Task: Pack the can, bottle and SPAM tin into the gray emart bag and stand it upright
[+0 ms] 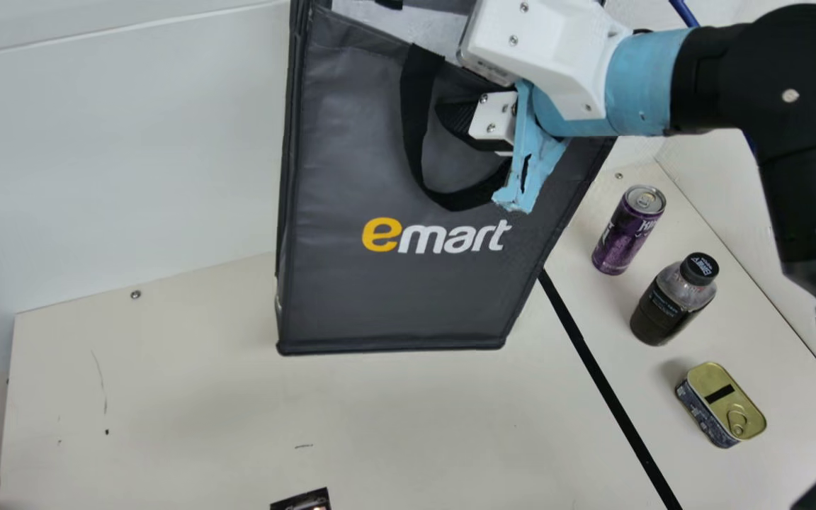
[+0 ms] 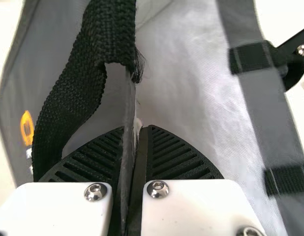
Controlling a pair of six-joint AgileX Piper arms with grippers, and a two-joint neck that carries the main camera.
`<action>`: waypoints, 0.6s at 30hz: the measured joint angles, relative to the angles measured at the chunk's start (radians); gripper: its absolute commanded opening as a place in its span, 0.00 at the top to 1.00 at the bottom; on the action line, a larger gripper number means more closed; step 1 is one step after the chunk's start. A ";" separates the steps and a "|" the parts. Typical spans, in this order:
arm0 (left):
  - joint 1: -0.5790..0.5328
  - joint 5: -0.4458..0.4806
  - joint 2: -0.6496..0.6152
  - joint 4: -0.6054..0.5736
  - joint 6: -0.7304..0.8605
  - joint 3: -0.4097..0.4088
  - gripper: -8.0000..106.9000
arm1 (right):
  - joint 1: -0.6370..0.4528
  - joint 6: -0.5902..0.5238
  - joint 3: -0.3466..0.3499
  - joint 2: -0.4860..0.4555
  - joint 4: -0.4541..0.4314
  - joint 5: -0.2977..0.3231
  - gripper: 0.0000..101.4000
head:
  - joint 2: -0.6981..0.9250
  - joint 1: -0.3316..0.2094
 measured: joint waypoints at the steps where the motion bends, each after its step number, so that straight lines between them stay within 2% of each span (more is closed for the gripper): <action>1: 0.000 0.000 0.000 0.000 0.000 0.000 0.15 | 0.003 0.003 0.007 -0.010 0.000 0.000 1.00 | 0.000 0.000; 18: 0.000 0.000 0.000 0.000 0.000 0.000 0.15 | 0.095 0.044 0.166 -0.197 -0.064 0.000 1.00 | 0.000 0.000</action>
